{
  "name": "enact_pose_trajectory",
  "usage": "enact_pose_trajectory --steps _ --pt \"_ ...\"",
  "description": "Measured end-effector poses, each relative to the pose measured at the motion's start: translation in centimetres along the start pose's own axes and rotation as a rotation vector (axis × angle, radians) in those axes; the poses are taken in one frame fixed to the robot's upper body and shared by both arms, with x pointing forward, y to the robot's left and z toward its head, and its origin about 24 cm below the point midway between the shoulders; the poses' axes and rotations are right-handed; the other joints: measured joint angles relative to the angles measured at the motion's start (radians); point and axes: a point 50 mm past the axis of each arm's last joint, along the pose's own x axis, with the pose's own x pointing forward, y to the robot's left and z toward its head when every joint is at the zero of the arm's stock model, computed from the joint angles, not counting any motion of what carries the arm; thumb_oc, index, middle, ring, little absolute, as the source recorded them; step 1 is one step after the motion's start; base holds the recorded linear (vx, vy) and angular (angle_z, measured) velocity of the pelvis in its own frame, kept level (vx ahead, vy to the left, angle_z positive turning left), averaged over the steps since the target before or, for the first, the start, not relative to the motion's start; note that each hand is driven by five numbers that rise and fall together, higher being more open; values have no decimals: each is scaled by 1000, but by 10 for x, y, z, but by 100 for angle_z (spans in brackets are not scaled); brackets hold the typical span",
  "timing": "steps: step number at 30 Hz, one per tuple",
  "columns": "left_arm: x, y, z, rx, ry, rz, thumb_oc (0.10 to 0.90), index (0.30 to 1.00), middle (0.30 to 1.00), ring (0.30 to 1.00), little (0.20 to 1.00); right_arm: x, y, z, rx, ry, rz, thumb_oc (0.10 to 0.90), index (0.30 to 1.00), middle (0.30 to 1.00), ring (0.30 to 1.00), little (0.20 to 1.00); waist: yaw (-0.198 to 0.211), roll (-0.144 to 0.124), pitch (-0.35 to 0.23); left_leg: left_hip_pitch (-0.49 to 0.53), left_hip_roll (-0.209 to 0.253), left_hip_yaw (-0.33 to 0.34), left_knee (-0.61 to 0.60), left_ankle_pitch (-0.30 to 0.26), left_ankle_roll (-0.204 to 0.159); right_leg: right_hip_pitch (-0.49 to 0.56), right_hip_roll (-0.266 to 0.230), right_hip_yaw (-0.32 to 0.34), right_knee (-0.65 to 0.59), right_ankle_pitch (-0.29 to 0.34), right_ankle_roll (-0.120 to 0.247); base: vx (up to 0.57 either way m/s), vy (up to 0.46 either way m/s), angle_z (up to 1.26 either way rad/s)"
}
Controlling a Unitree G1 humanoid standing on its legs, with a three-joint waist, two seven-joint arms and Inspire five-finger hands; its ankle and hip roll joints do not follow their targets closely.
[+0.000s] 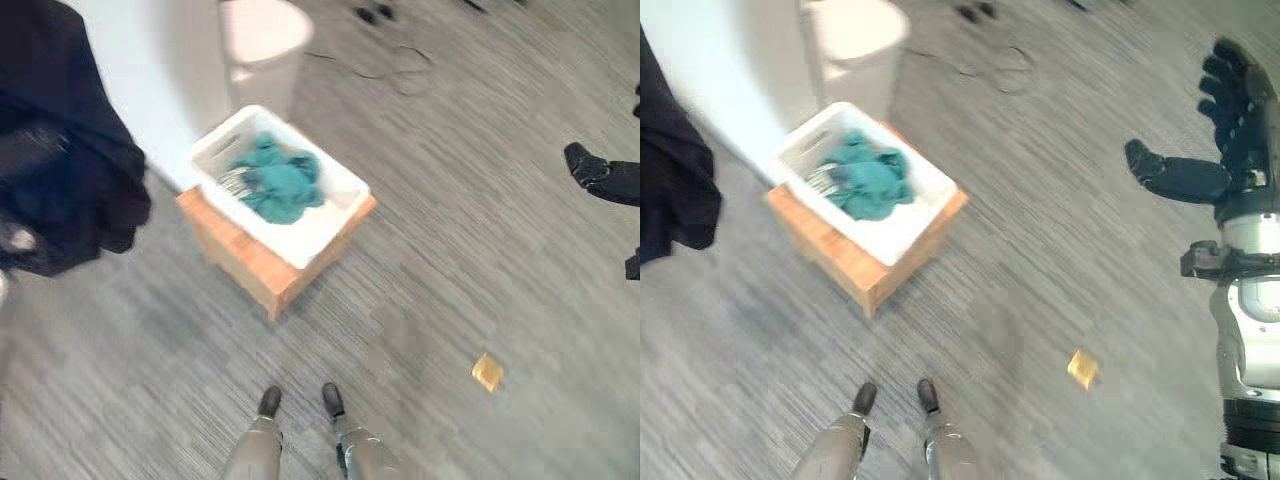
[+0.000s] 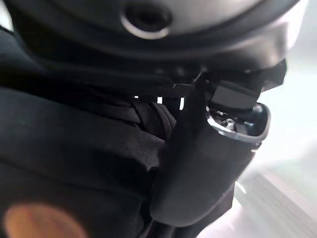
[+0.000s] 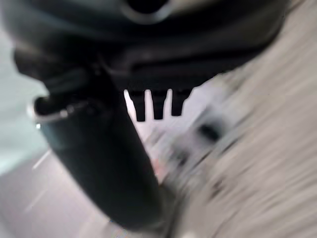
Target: Pick up bed clothes into laundry basket.
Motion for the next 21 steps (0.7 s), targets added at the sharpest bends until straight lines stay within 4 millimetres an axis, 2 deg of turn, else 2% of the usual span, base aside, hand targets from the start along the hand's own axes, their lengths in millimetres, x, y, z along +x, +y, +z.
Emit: enact_pose_trajectory --steps 1,2,3,5,6,7,8,10,12,16,18,21 --pt "10 -2 8 -5 -34 -2 400 300 300 300 300 -2 5 -6 3 25 13 800 900 900 900 900 -38 18 -7 0 3 14 0 5 12 34 -3 -16 4 17 25 -109 141 -84" --pt "22 1 22 49 -69 -25 400 300 300 300 300 -5 12 -12 21 42 29 800 900 900 900 900 -44 22 -6 2 11 42 -2 7 17 46 -2 -70 51 8 39 -35 106 -94" --pt "35 5 42 114 -119 -54 400 300 300 300 300 -7 22 -17 18 64 71 800 900 900 900 900 -54 32 -4 10 21 65 -17 10 19 84 -5 -149 30 13 31 -77 159 -96" --pt "50 1 67 144 -193 -74 400 300 300 300 300 -9 33 -22 6 83 123 800 900 900 900 900 -70 48 0 26 22 87 -51 22 20 143 -12 -236 -14 13 24 11 122 -79" --pt "52 -1 73 148 -212 -90 400 300 300 300 300 -10 36 -24 -1 90 135 800 900 900 900 900 -76 50 0 35 22 101 -69 29 24 166 -19 -244 -54 18 14 80 64 -68" --pt "54 -2 79 160 -232 -101 400 300 300 300 300 -11 37 -25 -8 92 144 800 900 900 900 900 -70 50 0 48 15 117 -92 34 26 180 -26 -280 -87 28 0 28 52 -46" --pt "58 -9 89 176 -259 -135 400 300 300 300 300 -17 31 -29 -17 108 129 800 900 900 900 900 -70 55 -1 73 -2 126 -142 54 37 202 -28 -296 -136 33 -36 -36 41 -28" --pt "61 -16 99 218 -292 -174 400 300 300 300 300 -27 21 -36 -32 148 100 800 900 900 900 900 -74 65 -5 79 -5 116 -173 76 30 199 -30 -291 -136 28 -53 18 65 7" --pt "65 -19 112 333 -332 -207 400 300 300 300 300 -28 16 -44 -40 181 81 800 900 900 900 900 -82 70 -6 79 -2 116 -182 85 19 196 -25 -292 -135 18 -58 10 66 10" --pt "73 -29 111 471 -315 -276 400 300 300 300 300 -38 14 -53 -29 217 64 800 900 900 900 900 -82 117 -30 79 22 97 -211 103 -7 194 2 -293 -128 20 -60 14 21 11" --pt "76 -30 111 501 -305 -289 400 300 300 300 300 -42 14 -56 -15 229 54 800 900 900 900 900 -84 125 -34 85 36 98 -226 112 -20 191 8 -293 -128 20 -60 -9 1 -2" --pt "81 -29 106 634 -280 -303 400 300 300 300 300 -43 13 -57 -4 232 41 800 900 900 900 900 -95 130 -37 103 46 99 -247 121 -31 198 23 -294 -128 20 -60 -11 4 -5"
